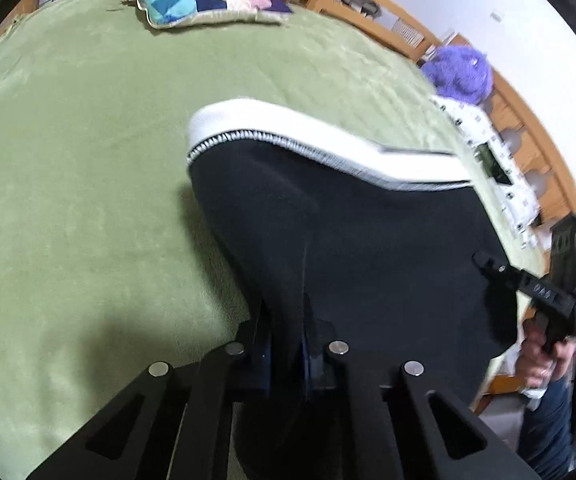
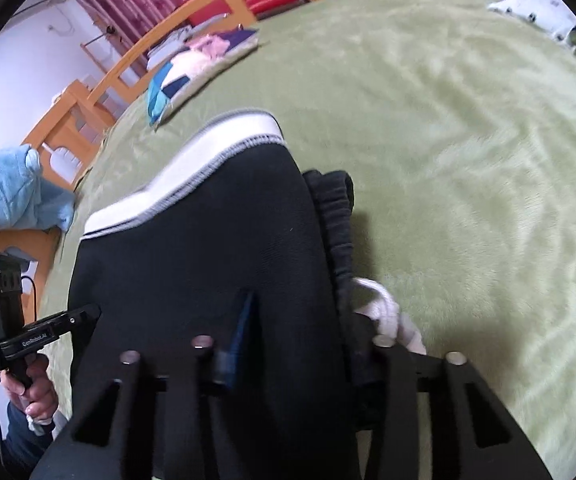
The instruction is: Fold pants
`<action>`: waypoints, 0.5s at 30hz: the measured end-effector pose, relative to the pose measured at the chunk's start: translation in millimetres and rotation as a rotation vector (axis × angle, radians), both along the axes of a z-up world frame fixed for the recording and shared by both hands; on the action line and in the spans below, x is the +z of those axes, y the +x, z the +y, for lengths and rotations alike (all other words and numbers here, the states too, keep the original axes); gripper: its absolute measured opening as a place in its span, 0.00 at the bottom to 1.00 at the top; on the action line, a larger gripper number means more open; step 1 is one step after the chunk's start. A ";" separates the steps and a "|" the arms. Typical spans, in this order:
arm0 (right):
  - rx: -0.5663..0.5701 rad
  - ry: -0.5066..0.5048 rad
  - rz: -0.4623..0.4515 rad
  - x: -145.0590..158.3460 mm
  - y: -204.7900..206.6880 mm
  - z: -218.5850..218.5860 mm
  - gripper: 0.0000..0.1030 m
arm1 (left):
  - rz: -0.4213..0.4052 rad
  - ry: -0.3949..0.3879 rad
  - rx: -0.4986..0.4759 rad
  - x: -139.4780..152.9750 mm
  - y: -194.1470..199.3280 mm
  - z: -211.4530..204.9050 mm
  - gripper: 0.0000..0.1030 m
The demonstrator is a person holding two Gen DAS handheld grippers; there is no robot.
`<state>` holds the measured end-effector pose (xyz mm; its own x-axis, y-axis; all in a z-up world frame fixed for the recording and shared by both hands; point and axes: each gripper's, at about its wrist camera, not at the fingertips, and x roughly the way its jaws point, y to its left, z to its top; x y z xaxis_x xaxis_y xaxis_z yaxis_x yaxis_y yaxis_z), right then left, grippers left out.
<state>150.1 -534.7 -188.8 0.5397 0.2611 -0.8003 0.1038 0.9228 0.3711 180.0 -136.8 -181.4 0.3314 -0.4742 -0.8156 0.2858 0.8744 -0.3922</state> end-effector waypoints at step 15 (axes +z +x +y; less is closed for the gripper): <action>0.025 0.047 -0.067 46.5 -19.1 132.9 0.20 | -0.123 0.031 0.067 65.7 0.2 128.3 0.09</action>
